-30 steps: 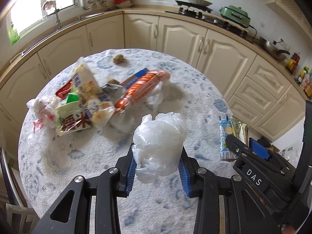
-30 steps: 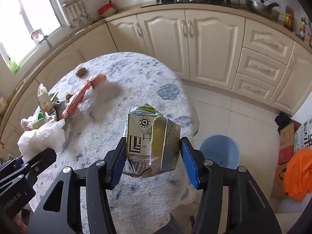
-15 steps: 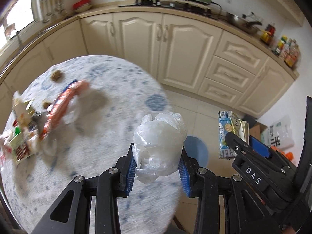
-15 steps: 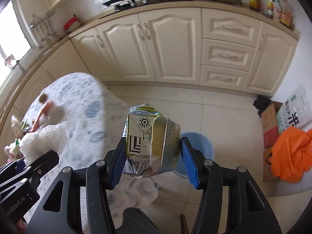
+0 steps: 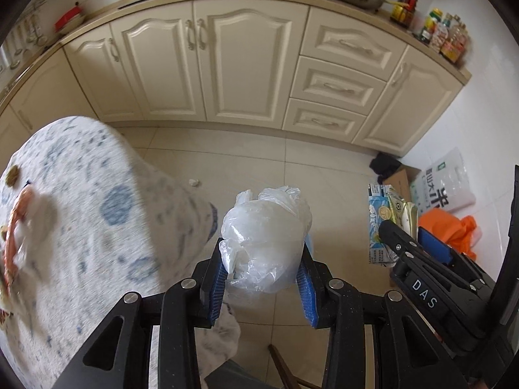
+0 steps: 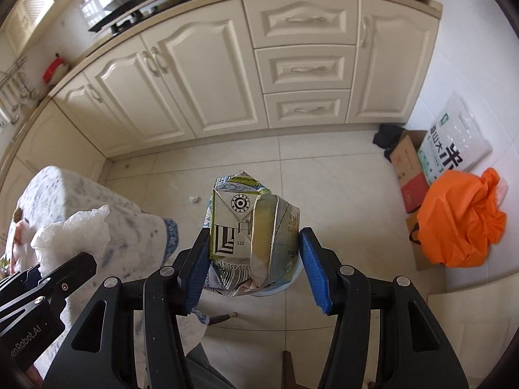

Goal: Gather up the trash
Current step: 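Open both grippers over the blue bin, dropping bag and carton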

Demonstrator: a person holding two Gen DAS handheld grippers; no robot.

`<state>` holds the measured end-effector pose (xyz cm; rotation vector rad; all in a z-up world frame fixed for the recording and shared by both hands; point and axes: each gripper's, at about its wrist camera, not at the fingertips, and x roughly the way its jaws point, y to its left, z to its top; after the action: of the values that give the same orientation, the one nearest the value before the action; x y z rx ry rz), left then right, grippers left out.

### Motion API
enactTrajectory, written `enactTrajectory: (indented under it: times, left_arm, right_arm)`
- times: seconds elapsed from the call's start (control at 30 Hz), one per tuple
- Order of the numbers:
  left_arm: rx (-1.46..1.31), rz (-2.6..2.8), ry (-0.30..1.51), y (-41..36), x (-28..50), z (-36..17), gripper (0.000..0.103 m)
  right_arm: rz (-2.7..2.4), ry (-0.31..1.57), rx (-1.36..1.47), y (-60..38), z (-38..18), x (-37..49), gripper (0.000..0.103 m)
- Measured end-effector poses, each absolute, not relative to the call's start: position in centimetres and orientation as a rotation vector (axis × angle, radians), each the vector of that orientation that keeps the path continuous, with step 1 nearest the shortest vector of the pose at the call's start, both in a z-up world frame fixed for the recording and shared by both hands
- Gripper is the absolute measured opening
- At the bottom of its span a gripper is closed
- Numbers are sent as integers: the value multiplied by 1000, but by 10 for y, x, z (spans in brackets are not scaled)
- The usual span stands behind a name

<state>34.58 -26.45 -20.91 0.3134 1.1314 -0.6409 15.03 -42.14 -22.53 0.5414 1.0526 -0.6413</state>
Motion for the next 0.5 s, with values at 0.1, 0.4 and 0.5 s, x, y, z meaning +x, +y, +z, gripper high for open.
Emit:
enactTrajectory:
  times: [0.1,0.4,0.5]
  left_arm:
    - [351,-662,1148,-292,356,-222,38]
    - [369,-613,1199,-334,393,-252,68]
    - [368,-594,1210,-341,400,-259,68]
  right_arm:
    - [-659,1065,560,-438,-233,148,55]
    - [-691,1118,592,-464,-256,149,55]
    - [-683,1135,597,-466,-263,153,55]
